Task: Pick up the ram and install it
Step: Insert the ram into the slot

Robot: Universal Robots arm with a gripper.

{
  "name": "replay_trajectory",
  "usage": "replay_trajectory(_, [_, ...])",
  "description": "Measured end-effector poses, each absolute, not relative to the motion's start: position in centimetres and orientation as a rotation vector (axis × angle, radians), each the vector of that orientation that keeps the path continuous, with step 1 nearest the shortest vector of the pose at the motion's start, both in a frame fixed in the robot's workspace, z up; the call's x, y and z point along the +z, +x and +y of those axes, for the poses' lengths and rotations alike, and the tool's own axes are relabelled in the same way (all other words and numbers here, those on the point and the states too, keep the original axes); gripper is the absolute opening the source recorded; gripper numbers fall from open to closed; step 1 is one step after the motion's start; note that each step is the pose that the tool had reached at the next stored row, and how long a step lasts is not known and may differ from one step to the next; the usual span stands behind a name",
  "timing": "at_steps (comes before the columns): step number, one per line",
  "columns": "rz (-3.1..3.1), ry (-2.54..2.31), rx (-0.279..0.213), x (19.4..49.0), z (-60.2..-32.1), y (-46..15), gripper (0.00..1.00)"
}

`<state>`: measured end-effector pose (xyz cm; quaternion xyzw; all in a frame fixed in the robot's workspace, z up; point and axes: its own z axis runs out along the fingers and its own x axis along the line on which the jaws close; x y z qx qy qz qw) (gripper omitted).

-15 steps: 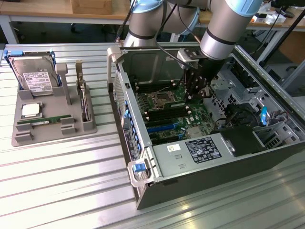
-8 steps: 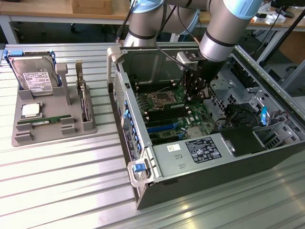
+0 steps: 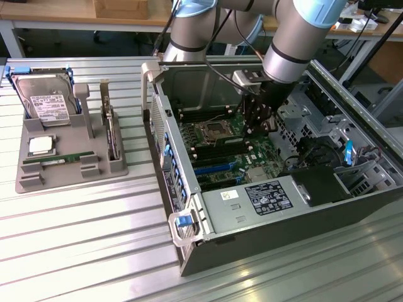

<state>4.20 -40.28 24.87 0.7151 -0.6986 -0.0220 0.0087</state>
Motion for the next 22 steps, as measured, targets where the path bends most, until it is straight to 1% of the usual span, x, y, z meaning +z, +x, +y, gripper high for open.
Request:
replay_trajectory(14, [-2.183, 2.234, -0.068, 24.0, -40.3, 4.1, 0.12])
replay_trajectory(22, [-2.183, 2.234, -0.068, 24.0, -40.3, 2.0, 0.12])
